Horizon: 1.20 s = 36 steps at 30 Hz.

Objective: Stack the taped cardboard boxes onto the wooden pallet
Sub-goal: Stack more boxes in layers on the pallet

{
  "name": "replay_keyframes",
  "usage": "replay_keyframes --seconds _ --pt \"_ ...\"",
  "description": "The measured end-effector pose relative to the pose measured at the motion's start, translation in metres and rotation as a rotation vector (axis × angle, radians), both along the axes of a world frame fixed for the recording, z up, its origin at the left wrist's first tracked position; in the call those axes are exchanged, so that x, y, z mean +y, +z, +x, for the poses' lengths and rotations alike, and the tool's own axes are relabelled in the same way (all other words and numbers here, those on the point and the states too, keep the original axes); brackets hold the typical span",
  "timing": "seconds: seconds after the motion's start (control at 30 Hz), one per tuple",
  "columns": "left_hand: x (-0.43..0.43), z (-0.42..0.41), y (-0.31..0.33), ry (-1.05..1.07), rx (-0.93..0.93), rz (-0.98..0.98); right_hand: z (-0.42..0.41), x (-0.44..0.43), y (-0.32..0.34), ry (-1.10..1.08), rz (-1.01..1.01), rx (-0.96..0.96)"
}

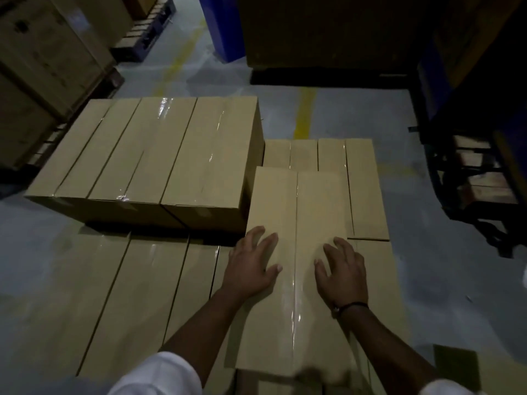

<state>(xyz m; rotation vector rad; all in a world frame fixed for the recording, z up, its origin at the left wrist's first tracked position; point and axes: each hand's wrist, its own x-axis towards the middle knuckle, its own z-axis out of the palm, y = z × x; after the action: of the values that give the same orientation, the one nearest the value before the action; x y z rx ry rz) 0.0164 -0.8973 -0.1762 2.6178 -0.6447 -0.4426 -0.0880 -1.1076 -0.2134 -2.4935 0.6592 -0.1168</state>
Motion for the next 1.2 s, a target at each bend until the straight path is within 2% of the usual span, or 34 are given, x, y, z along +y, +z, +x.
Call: replay_keyframes --seconds 0.23,0.3,0.37,0.43,0.77,0.83,1.0,1.2 --pt "-0.017 0.106 -0.023 0.005 0.018 -0.099 0.115 -0.025 -0.018 -0.023 0.12 -0.063" --pt "-0.018 0.128 -0.03 -0.012 -0.005 0.009 0.129 -0.029 -0.027 0.054 0.127 0.014" --pt "-0.018 0.141 -0.039 -0.042 0.018 0.22 0.127 -0.026 -0.035 0.113 0.107 0.116" --pt "-0.014 0.145 -0.048 -0.073 0.021 0.307 0.113 -0.018 -0.039 0.142 0.094 0.152" --pt "0.0 0.146 -0.057 -0.125 -0.051 0.311 -0.01 0.039 -0.022 0.356 -0.083 0.354" --pt "0.002 0.146 -0.06 -0.124 -0.066 0.311 -0.018 0.039 -0.025 0.381 -0.102 0.346" --pt "0.004 0.151 -0.056 -0.141 -0.067 0.335 0.013 0.024 -0.034 0.41 -0.146 0.377" --pt "0.008 0.16 -0.049 -0.194 -0.053 0.367 0.11 -0.014 -0.029 0.392 -0.121 0.422"
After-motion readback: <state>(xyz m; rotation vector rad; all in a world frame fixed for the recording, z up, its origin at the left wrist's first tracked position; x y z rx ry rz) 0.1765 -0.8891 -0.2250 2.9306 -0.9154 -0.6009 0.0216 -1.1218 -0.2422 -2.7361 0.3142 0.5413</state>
